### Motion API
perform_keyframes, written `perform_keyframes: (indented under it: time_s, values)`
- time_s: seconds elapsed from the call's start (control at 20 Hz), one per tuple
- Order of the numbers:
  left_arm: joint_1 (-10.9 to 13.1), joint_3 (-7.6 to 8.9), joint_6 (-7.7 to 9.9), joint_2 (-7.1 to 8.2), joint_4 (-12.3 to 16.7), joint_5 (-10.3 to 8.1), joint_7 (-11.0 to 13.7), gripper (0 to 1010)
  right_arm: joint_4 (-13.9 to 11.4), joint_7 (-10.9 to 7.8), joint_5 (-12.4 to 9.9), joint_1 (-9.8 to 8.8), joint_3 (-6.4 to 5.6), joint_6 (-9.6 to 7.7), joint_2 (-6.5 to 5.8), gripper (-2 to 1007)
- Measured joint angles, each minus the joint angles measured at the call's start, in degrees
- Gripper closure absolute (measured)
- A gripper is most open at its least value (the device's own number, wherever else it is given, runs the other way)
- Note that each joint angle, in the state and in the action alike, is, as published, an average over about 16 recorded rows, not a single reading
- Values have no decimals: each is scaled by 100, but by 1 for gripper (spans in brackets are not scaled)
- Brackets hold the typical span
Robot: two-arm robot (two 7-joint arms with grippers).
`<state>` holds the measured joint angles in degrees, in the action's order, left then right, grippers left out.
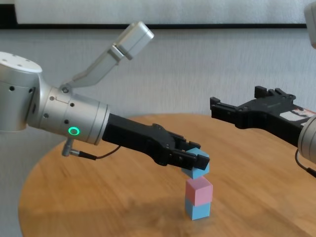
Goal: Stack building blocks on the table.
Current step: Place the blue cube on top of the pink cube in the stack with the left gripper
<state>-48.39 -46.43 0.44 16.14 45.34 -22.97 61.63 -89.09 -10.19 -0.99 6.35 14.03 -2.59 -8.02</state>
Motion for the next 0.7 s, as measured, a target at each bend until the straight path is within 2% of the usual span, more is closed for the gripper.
perform_keyframes:
  time_s: [0.7]
  values:
    - [-127,-7,-222,-292,-521,-19,283,491,0,0,0,0,0,0,0,0]
